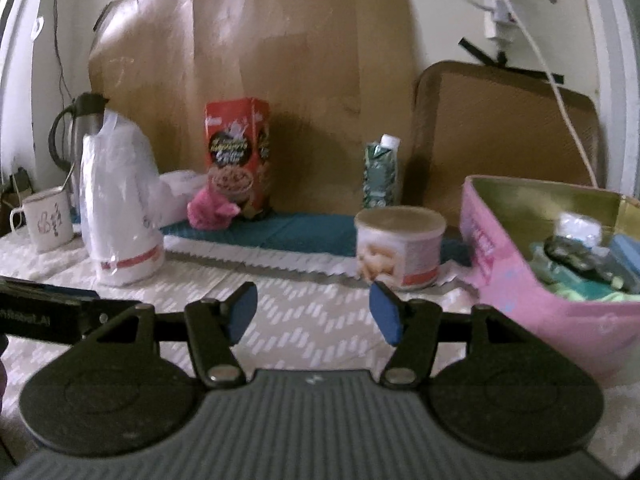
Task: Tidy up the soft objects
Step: 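Move the right tool back over the table toward the pink sock ball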
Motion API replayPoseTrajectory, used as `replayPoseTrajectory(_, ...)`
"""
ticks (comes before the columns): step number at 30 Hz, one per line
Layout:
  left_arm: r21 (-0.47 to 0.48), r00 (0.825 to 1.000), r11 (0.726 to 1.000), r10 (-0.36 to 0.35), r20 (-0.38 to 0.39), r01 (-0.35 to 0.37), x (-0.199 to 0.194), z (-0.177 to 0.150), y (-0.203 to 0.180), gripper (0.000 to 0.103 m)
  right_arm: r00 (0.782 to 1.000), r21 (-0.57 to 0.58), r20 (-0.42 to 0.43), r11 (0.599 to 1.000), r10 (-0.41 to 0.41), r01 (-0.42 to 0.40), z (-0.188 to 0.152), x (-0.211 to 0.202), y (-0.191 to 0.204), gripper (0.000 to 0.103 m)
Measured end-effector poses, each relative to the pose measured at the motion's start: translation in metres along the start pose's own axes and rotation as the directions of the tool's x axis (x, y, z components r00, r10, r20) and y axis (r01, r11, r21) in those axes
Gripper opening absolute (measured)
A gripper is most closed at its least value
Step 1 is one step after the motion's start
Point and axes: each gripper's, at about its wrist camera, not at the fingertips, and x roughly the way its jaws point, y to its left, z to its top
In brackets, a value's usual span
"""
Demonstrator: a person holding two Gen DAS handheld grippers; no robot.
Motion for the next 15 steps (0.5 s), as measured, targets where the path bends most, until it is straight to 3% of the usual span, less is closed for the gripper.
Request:
replayPoseTrajectory(7, 0.01, 0.999, 0.999, -0.034, 0.003, 0.034, -0.001, -0.003, 0.0, 0.092, 1.0, 0.019, -0.02, 1.0, -0.006, 0.006, -0.002, 0.004, -0.002, 0.068)
replayPoseTrajectory(15, -0.049, 0.999, 0.998, -0.047, -0.005, 0.046, 0.003, 0.0, 0.01, 0.092, 0.999, 0.049, -0.038, 0.999, 0.002, 0.0, -0.002, 0.007, -0.005, 0.069)
